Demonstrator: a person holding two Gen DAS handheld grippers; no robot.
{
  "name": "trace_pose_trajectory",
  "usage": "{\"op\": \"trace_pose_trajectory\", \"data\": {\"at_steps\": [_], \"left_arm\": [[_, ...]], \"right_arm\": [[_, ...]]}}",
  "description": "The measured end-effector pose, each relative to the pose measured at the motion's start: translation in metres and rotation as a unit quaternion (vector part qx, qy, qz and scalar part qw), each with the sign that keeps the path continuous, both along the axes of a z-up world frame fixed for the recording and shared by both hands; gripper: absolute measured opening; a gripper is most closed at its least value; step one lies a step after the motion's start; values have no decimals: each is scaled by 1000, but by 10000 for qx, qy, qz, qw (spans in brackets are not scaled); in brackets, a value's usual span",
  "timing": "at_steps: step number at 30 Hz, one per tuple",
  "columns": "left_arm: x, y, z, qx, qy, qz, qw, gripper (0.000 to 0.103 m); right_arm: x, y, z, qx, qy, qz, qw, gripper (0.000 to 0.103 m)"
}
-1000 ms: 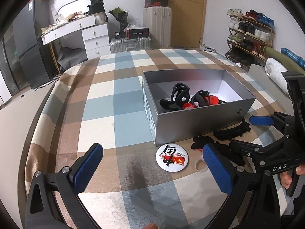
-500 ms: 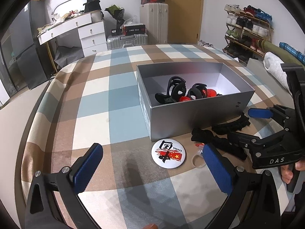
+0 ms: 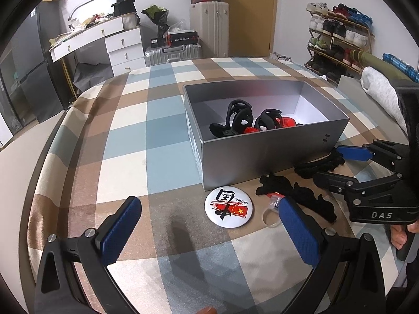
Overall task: Organize jewelry
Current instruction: 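Grasp the long black comb-shaped claw clip with the right tool, then grasp the white CHINA flag badge with the left tool while the right tool holds the clip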
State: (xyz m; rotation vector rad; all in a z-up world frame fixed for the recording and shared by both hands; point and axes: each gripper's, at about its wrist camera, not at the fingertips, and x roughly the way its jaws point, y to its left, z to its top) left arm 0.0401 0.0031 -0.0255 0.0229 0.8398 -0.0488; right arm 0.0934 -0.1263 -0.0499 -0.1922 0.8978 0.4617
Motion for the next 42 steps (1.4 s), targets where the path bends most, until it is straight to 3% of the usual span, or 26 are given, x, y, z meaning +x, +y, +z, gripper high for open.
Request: {"op": "trace_pose_trajectory", "data": {"at_steps": [13,21,39,42], "left_arm": [[5,8,-8,77,194,249,9995,102],[6,-2,-15,252,430,166,9986,102],[7,5,-14,285,366,221,9987,96],[7,-2,-15,435,394,127,9982,96]], "right_arm": [[-11,-17,24,598,-138,141,9980,72],[-12,-20,30,648,-182,112,9977,72],[-16,-24,36,712,-230,109,9971,72],[-16,-24,37,727,-230,113,9970,72]]}}
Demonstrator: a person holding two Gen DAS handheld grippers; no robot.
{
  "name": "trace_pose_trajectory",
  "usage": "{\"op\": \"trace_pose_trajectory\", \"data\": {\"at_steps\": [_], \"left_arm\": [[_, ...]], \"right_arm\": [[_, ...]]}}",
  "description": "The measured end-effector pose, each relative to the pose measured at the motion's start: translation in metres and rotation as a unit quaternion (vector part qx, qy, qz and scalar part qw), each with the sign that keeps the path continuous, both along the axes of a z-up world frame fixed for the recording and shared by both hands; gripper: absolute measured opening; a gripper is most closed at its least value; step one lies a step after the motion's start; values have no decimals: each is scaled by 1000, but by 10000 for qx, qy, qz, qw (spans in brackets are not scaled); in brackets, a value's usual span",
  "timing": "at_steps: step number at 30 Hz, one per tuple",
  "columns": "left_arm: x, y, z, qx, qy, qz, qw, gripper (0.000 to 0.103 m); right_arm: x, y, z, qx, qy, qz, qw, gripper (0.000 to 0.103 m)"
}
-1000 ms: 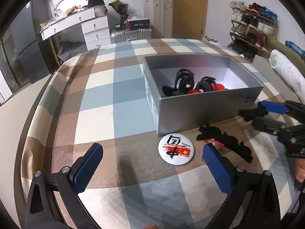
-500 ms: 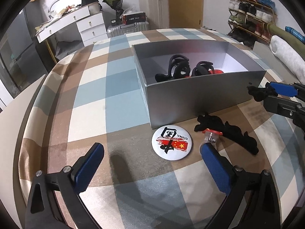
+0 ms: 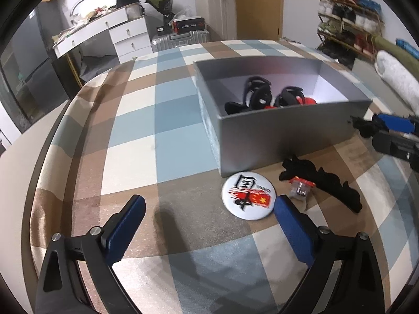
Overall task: Organize jewelry
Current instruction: 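Grasp the white CHINA flag badge with the left tool while the right tool holds the clip, then carry the clip and badge into the grey box and open both tools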
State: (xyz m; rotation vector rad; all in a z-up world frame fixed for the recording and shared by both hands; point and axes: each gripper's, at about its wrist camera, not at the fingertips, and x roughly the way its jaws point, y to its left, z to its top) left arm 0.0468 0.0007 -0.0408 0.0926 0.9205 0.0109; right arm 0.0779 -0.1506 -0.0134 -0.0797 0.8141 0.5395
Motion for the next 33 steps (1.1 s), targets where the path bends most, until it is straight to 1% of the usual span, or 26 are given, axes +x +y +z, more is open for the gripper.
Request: {"op": "trace_pose_trajectory", "data": {"at_steps": [3,7,8,9,10,12,13,14,15,24,27,33], "left_arm": [[0,-7,-1,60,26,-139,9999,97],[2,-5,-1,-7,46,-134,9999,96],[3,-4,-1,-38,54,-110,9999,95],[3,-2,-1,-89,38,-103,9999,87],[3,-2,0,-149,21,-117,9998,82],[2,-1,1,-300,1,-188,9994,61],[2,-1,2,-354,-11,-231,9991,54],[0,-2,3,-408,-24,-284,9988,40],[0,-2,3,-459,-31,-329,9984,38],[-3,-4,8,-493,-132,-389,9979,37],[-6,-3,14,-543,-318,-418,9971,37],[-10,4,28,-792,-670,-390,9938,37]], "right_arm": [[0,0,0,-11,-1,3,10000,72],[-1,0,1,-2,-6,16,10000,72],[-2,1,1,-6,-5,22,10000,72],[-2,2,1,-10,-10,30,10000,72],[-3,2,1,-14,-16,33,10000,72],[-4,3,2,-20,-33,36,10000,72],[-4,3,3,-10,-44,39,10000,72],[-4,3,4,-7,-50,40,10000,72],[-5,3,4,-7,-61,40,10000,72],[-5,1,9,31,-152,12,9999,72],[-5,-2,10,100,-211,-52,9997,72],[-2,-8,13,239,-235,-165,9993,72]]}}
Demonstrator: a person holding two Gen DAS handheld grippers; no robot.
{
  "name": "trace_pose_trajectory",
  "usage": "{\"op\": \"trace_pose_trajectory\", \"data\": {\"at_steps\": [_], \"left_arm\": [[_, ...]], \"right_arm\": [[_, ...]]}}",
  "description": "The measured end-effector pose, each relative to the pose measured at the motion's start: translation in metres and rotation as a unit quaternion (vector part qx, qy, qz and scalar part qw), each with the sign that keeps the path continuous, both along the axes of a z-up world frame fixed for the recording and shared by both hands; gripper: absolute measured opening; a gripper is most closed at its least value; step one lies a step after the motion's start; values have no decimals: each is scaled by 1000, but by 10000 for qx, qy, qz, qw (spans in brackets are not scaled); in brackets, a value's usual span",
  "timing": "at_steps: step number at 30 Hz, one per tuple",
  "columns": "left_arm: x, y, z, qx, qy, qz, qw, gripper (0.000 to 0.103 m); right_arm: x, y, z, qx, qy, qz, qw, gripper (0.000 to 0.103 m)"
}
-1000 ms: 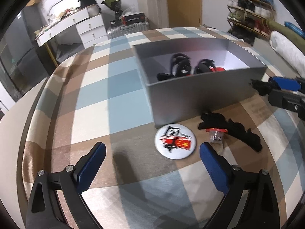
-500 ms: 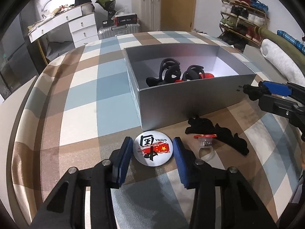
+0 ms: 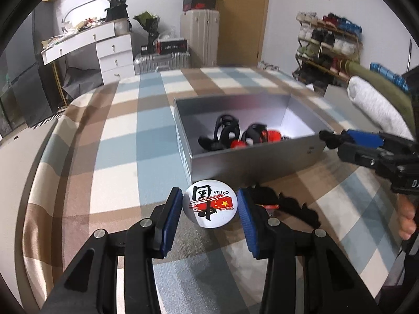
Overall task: Organize jewelry
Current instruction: 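Carry the clip and badge into the grey box and open both tools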
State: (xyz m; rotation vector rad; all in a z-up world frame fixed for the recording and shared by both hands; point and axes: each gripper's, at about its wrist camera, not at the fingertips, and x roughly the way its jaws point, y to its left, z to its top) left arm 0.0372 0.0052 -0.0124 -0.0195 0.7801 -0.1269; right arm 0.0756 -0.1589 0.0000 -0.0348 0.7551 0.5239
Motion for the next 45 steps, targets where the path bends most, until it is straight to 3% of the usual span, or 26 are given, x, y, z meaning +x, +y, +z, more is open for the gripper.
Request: {"op": "trace_pose_trajectory", "data": {"at_steps": [25,45], "left_arm": [[-10,3,36,-255,-813,73,9963,37],[16,-9,32,-306,-835,92,9960,37]], "right_arm": [[-2,-3,16,280,-228,-114,9993,72],[12,13,21,553,-174,-316,9978,72]]}}
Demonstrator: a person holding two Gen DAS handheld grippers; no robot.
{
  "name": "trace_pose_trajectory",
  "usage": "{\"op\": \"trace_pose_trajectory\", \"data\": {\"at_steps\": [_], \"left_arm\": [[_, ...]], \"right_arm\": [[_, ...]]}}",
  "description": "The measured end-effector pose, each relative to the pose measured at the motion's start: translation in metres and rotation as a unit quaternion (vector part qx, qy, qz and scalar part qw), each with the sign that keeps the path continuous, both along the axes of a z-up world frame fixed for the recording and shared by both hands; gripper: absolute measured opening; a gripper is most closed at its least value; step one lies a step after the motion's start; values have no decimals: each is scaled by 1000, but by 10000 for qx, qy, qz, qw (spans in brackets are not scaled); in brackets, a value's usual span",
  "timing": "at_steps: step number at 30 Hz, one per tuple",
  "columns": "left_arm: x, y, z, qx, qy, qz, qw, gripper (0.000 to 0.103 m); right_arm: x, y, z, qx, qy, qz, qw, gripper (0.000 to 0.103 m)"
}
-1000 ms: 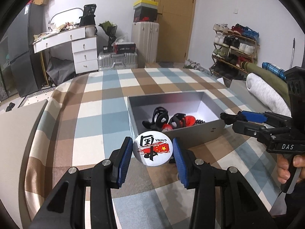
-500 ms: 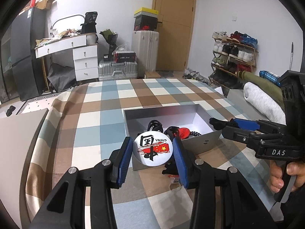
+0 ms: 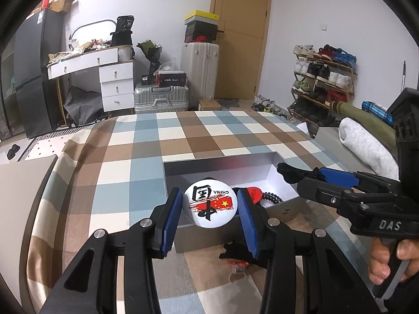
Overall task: Organize jewelry
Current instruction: 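Carry the clip and badge into the grey box and open both tools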
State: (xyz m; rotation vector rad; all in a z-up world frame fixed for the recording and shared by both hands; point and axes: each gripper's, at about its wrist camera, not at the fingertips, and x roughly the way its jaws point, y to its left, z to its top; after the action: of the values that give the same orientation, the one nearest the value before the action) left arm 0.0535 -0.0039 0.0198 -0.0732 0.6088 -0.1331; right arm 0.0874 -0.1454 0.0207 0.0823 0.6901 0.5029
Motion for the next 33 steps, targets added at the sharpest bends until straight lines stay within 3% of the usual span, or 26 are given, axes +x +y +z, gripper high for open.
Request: {"op": "trace_pose_trajectory", "data": {"at_steps": [13,33], "left_arm": [[18,-12,-11,341,-34,24,9994,37],[24,-19,-23,311,245,-12,9992,38]], "right_arm": [[20,16,-11,79,225,-7,9997,72],[31,20,-18,67,311,84,9995,72]]}}
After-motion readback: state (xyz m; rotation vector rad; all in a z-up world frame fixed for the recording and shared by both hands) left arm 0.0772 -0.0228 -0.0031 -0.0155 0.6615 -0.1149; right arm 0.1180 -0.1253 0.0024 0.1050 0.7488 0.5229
